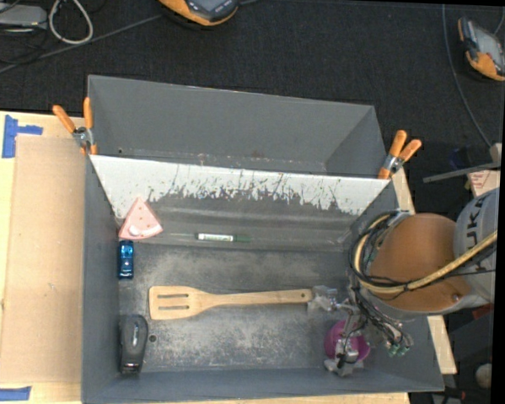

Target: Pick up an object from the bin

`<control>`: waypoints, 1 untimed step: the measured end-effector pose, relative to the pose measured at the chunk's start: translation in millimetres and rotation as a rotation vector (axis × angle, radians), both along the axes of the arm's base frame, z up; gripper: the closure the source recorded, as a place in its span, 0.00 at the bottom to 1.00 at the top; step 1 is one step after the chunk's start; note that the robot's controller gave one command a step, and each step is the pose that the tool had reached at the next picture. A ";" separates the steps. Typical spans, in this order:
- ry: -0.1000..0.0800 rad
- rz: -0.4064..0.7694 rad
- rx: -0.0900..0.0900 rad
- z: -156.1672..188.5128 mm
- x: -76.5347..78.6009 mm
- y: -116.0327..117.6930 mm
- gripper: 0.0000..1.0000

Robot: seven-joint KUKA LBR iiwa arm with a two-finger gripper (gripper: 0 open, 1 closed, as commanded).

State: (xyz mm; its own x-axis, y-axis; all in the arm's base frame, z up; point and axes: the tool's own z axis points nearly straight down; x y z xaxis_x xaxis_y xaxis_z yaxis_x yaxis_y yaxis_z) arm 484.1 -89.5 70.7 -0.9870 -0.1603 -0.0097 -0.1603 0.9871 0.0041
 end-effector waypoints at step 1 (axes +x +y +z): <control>0.005 -0.005 0.000 5.9 2.5 -46.4 0.00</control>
Offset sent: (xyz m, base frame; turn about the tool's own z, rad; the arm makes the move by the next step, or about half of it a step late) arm 0.0127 -0.0510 0.0047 -0.0507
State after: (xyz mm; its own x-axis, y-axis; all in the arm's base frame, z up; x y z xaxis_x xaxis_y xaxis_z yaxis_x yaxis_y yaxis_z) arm 486.7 -135.8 76.6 -0.9878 -0.1556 -0.0051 -0.1556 0.9878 0.0046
